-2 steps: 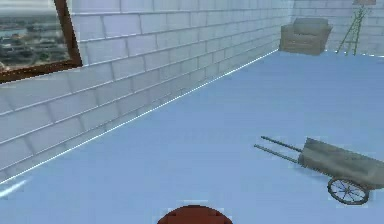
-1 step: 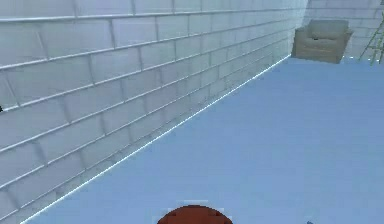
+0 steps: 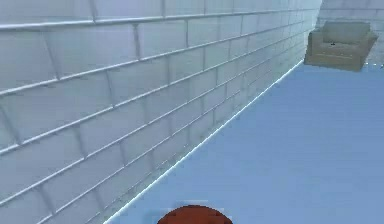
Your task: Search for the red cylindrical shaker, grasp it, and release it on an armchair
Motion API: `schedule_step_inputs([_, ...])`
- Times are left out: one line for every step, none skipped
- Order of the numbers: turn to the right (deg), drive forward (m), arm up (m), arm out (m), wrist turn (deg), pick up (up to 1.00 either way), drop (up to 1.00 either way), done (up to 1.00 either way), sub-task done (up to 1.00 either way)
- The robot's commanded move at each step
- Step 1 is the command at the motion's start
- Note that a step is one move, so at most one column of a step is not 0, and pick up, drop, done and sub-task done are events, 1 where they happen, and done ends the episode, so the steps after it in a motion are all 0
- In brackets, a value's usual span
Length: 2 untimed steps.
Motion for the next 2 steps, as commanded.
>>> schedule_step_inputs([33.0, 0.0, 0.0, 0.0, 0.0, 0.0, 0.0, 0.0, 0.0])
schedule_step_inputs([0.0, 1.0, 0.0, 0.0, 0.0, 0.0, 0.0, 0.0, 0.0])
